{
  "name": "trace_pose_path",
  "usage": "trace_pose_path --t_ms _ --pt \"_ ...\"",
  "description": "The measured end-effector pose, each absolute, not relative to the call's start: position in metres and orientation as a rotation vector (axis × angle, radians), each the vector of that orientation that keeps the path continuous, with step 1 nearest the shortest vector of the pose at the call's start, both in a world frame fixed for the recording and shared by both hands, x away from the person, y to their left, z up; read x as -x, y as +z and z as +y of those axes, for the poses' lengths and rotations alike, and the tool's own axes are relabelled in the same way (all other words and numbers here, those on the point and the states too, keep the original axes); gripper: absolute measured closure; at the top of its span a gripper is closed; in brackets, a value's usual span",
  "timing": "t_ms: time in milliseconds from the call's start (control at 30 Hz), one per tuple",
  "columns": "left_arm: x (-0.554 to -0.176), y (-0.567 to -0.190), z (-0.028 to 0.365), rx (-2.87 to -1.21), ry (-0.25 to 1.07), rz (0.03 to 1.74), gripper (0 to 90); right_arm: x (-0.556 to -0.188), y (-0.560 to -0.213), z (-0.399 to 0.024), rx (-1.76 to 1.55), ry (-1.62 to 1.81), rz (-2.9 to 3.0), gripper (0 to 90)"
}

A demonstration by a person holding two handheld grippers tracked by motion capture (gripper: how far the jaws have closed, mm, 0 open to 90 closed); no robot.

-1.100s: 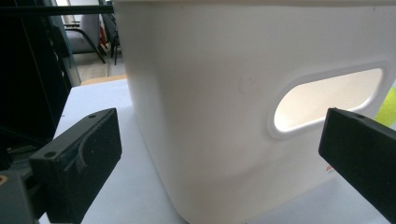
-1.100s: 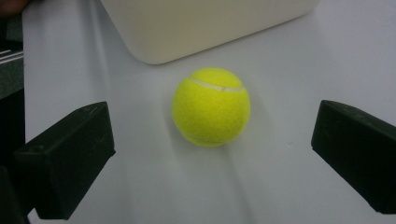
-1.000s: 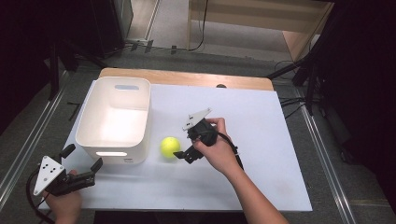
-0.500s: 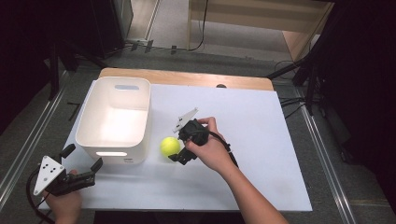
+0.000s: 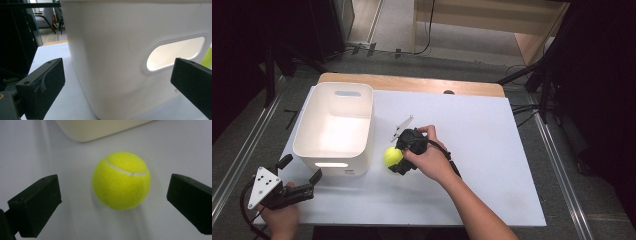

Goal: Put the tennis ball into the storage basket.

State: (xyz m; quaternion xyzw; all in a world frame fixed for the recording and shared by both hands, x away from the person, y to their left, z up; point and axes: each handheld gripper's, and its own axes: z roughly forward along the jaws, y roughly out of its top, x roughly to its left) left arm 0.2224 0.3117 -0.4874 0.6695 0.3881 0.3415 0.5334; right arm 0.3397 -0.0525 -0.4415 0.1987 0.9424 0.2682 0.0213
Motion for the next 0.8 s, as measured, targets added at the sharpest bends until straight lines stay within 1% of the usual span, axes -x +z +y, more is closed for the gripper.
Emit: trace_pose_path --t_ms 400,433,467,500,800 --pt "-0.223 -0.487 0.312 -1.595 0.813 0.925 0.0 -0.346 -0.452 -0.041 -0.6 0.731 2.941 0.0" --pt "-0.223 -0.487 0.312 -1.596 0.813 0.925 0.0 -0.346 -0.454 -0.04 -0.608 0.732 2.941 2.1" --pt "-0.223 -0.487 0.312 -1.596 0.813 0.925 0.0 -0.346 -0.454 -0.04 -0.608 0.732 2.941 2.1" --pt "-0.223 -0.487 0.312 -1.595 0.813 0.926 0.0 -0.347 -0.454 -0.039 -0.609 0.713 2.923 12.0" --pt "-0.223 -0.487 0.312 -1.595 0.812 0.927 0.0 -0.349 -0.462 -0.034 -0.599 0.683 2.943 12.0"
